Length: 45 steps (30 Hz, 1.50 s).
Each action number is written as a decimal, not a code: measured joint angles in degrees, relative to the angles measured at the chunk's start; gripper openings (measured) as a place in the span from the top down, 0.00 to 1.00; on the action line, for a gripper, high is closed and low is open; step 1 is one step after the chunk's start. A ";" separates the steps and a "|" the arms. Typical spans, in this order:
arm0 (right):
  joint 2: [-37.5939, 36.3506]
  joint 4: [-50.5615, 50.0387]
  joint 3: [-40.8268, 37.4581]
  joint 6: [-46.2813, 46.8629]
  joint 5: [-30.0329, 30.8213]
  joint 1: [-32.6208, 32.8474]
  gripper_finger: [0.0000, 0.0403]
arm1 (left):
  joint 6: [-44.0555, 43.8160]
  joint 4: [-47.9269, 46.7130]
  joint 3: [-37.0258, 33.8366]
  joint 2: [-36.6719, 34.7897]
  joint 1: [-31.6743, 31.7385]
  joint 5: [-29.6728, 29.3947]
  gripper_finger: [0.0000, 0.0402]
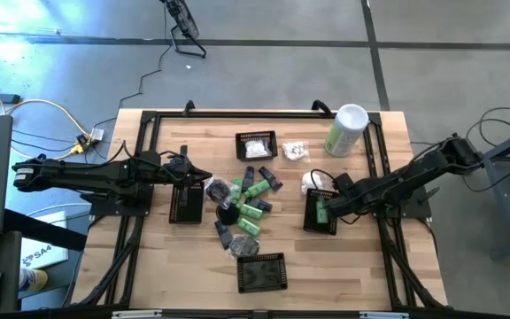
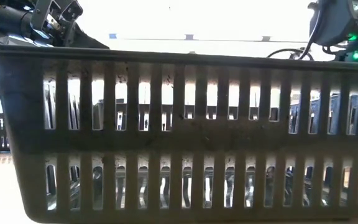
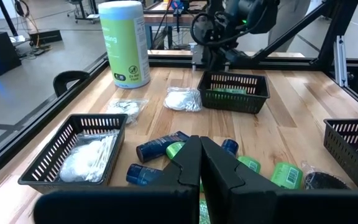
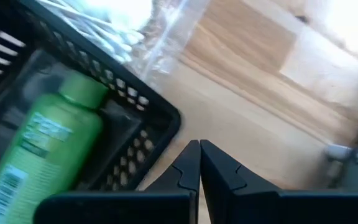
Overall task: Pick & Place Travel size toiletries
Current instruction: Adjust the middle right black bin on the table, then put the blue bottle into the middle left black bin
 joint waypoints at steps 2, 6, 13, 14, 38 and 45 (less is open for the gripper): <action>0.00 2.38 -0.97 -0.06 0.03 0.00 0.99 | 0.00 -0.02 0.00 0.00 -0.02 0.00 1.00; 0.02 4.86 -1.59 -0.52 1.12 0.00 0.99 | 0.00 0.00 0.00 0.02 -0.01 0.00 1.00; 0.02 6.97 -1.57 -1.98 1.42 0.00 0.99 | 0.00 0.00 0.00 0.02 -0.02 0.00 1.00; 0.02 6.65 -1.57 -1.75 1.28 0.00 0.99 | 0.00 0.00 0.00 0.02 -0.02 0.00 1.00; -9.07 10.68 7.37 -22.11 13.65 -2.07 0.99 | 0.24 0.19 0.00 0.02 -0.02 -0.11 1.00; -9.05 28.17 7.37 -37.74 13.27 -6.30 0.99 | 0.20 0.28 0.00 0.02 0.00 -0.09 1.00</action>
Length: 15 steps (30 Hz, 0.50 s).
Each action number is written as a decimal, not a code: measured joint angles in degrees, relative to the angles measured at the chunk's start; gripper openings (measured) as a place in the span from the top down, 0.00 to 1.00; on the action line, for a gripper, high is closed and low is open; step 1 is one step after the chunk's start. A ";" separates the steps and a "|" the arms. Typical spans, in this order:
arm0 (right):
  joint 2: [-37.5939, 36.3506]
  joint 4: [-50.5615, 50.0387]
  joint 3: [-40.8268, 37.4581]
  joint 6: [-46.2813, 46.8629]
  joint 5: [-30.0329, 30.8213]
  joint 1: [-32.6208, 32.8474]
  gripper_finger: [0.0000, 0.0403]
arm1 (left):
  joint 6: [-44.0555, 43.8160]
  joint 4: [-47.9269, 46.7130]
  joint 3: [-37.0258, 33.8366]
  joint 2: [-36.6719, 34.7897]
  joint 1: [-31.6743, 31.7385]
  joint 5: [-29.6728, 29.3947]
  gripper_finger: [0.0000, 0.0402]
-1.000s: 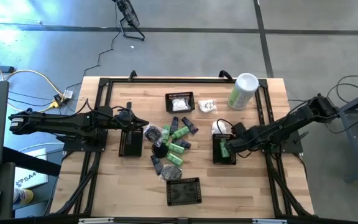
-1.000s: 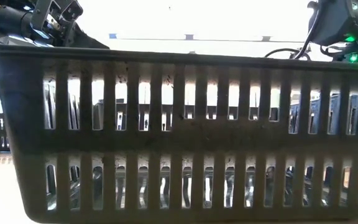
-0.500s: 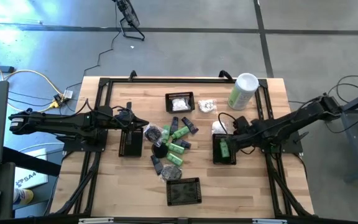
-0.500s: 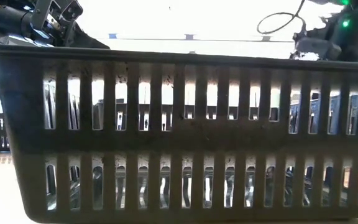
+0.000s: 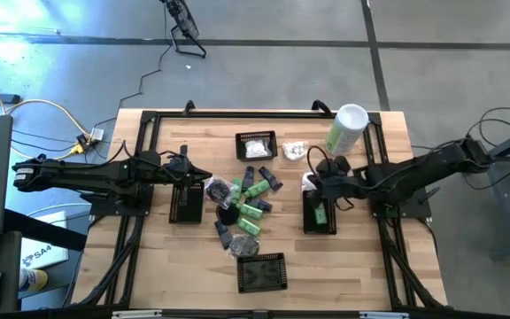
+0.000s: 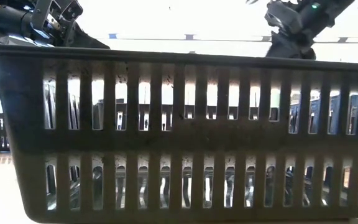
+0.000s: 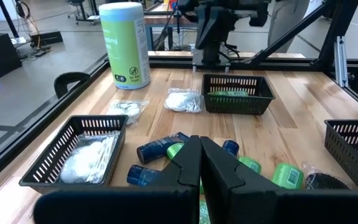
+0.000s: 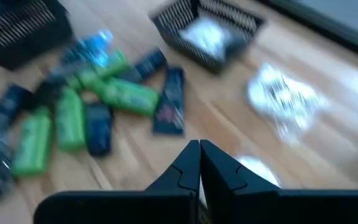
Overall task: Pick & Place Travel size toiletries
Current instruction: Put the blue bottle into the middle left black bin
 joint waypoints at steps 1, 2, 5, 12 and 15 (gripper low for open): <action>0.00 2.30 0.00 -1.88 -0.11 -0.46 0.99 | -0.05 -0.02 0.00 0.00 -0.01 0.00 1.00; 0.00 4.55 0.00 -3.60 -0.23 -0.87 0.99 | -0.17 -0.11 0.00 -0.01 -0.01 0.00 1.00; 0.03 10.76 0.00 -7.84 -0.73 -2.20 0.99 | -0.20 -0.36 0.00 0.00 0.00 0.02 1.00; 1.15 21.62 0.00 -14.15 -4.41 -4.09 0.99 | -0.22 -0.33 0.00 -0.01 -0.01 0.18 1.00; 1.56 22.22 0.00 -15.05 -4.93 -4.04 0.99 | -0.24 -0.35 0.00 0.00 -0.02 0.18 1.00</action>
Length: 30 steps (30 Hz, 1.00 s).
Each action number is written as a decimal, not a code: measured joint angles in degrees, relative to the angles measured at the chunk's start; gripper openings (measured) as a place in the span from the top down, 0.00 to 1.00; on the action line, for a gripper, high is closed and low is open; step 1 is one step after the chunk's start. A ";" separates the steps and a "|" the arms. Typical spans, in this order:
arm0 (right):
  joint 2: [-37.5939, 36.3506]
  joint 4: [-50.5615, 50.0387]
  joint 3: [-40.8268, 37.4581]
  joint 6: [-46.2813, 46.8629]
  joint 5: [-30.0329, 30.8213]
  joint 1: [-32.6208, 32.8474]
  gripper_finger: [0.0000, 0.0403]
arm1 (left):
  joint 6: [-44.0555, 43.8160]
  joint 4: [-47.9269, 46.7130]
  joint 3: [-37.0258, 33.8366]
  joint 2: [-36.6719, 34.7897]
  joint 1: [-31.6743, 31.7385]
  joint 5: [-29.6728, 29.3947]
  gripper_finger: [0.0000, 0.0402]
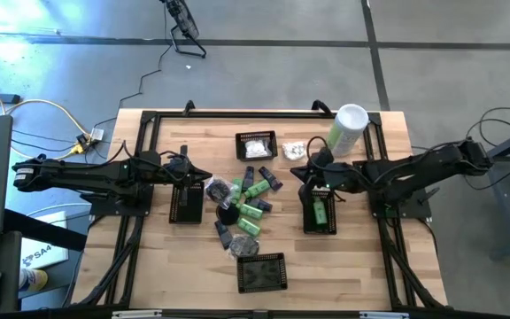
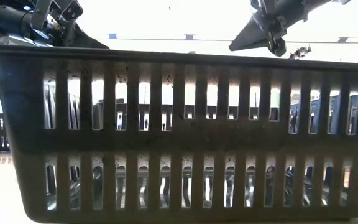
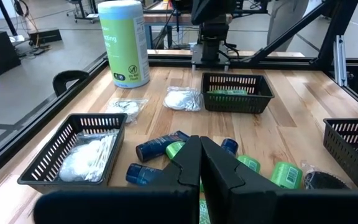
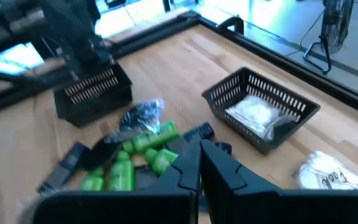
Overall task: Pick & Place Travel size toiletries
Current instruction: Put the blue bottle into the middle left black bin
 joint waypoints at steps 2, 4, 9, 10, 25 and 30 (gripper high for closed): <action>0.44 0.78 0.00 -1.49 0.00 0.00 0.99 | -0.02 0.02 0.00 0.00 0.00 0.02 1.00; 1.40 1.63 0.04 -2.40 0.03 0.00 0.99 | -0.02 0.11 0.00 0.00 0.00 0.17 1.00; 3.86 1.51 -0.02 -3.77 0.02 -0.04 0.99 | 0.00 0.04 0.00 0.00 0.00 0.17 1.00; 4.24 1.57 -0.02 -4.47 0.01 -0.05 0.99 | 0.00 0.06 0.00 -0.02 0.00 0.16 1.00; 9.75 15.29 0.90 -12.89 -0.66 -3.02 0.99 | 0.27 0.24 0.00 0.00 0.00 -0.02 1.00; 11.59 13.17 4.23 -11.38 -3.50 -3.58 0.99 | 0.27 0.24 0.00 -0.01 0.00 -0.02 1.00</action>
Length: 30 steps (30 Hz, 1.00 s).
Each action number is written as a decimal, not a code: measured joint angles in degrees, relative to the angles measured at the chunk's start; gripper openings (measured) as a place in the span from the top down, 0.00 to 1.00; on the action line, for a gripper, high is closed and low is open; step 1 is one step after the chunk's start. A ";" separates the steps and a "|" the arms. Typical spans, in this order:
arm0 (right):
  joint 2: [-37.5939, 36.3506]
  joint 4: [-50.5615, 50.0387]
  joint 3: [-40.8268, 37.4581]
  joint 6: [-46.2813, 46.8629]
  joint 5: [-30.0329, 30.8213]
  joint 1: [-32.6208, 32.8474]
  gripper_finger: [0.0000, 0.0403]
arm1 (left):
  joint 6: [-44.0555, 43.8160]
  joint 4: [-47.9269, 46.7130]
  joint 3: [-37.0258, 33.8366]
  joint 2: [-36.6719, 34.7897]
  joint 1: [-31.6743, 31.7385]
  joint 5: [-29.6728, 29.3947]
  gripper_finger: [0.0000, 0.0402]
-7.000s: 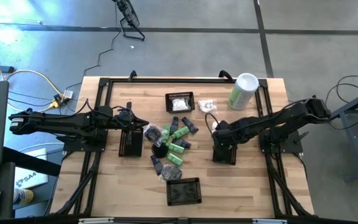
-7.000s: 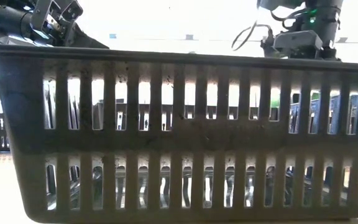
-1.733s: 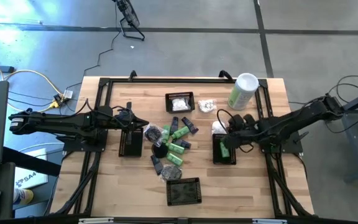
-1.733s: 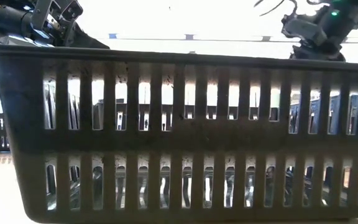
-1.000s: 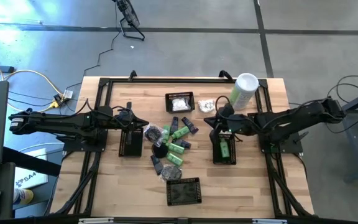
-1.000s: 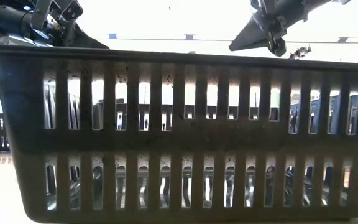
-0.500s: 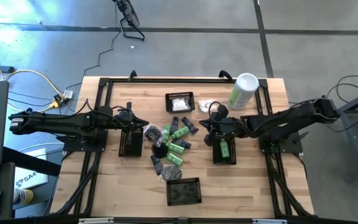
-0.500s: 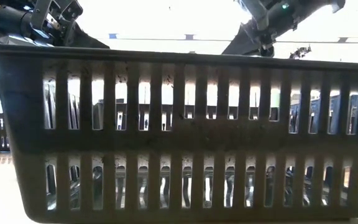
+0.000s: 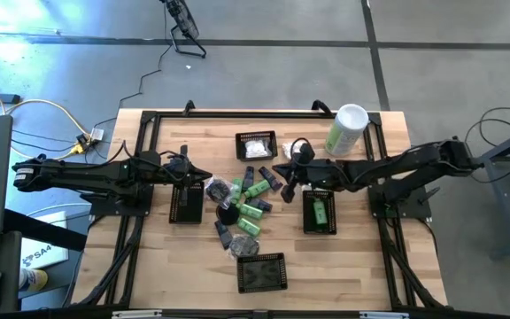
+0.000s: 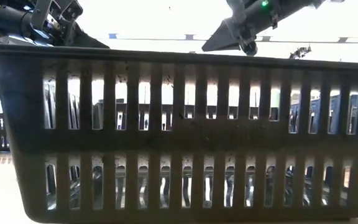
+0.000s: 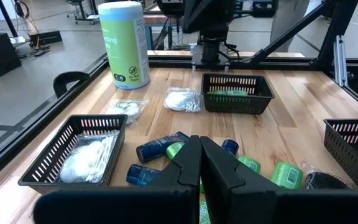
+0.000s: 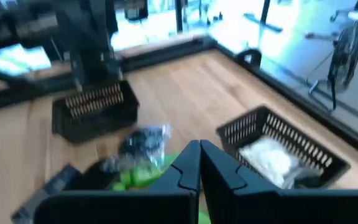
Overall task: Pick & Place Travel size toiletries
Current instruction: Put the blue bottle into the middle left black bin
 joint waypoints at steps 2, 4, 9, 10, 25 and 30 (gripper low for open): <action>1.63 -3.09 2.62 0.51 -0.81 -0.29 0.99 | 0.00 0.01 0.00 -0.01 0.00 -0.02 1.00; 3.80 -5.12 5.46 0.82 -1.47 -0.37 0.99 | 0.02 0.13 0.00 0.01 0.00 -0.02 1.00; 10.94 -13.06 13.41 0.94 -5.28 -1.48 0.99 | 0.00 0.21 0.00 0.01 0.00 -0.07 1.00; 12.18 -14.82 14.88 0.92 -5.43 -1.77 0.99 | 0.00 0.23 0.02 -0.01 0.01 -0.07 1.00; 23.33 -20.49 21.50 2.26 -5.01 -6.69 0.97 | -0.02 -0.23 0.02 0.01 0.00 -0.16 1.00; 23.33 -28.14 21.50 2.39 -5.53 -7.07 0.85 | -0.01 -0.24 0.02 0.01 0.00 -0.15 1.00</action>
